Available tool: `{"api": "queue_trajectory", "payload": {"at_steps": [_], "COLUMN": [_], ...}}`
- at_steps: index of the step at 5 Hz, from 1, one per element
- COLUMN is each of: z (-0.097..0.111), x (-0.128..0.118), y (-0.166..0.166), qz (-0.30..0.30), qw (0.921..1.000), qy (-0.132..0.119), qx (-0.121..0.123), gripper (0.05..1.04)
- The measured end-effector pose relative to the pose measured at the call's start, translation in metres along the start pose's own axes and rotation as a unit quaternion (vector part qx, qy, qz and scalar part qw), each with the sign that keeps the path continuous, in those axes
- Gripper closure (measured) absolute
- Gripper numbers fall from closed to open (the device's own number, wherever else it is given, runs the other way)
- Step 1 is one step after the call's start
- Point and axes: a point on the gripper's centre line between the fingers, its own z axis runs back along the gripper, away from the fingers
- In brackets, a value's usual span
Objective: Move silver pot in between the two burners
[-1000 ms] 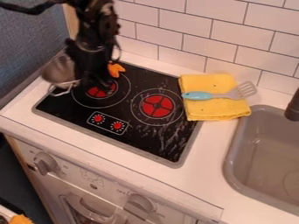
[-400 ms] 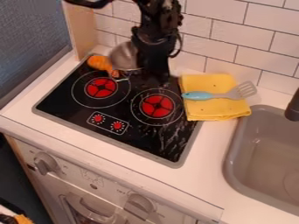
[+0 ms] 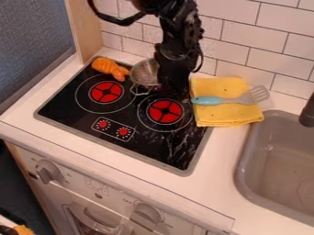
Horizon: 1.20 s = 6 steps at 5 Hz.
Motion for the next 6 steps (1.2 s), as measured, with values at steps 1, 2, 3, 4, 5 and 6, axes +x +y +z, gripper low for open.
{"api": "queue_trajectory", "payload": {"at_steps": [1, 2, 3, 4, 5, 6], "z": [-0.002, -0.005, -0.005, -0.005, 0.003, 0.022], "x": [0.000, -0.002, -0.004, -0.007, -0.008, -0.007], "y": [0.000, 0.001, 0.001, 0.000, 0.001, 0.009], "qz": [-0.005, -0.003, 0.008, 0.012, 0.015, 0.016], "qw": [1.0000, 1.0000, 0.9999, 0.9998, 0.9997, 0.9995], "qy": [0.001, 0.007, 0.011, 0.018, 0.018, 0.017], "qx": [-0.001, 0.001, 0.003, 0.000, 0.003, 0.020], "gripper": [0.964, 0.761, 0.467, 0.173, 0.070, 0.075]}}
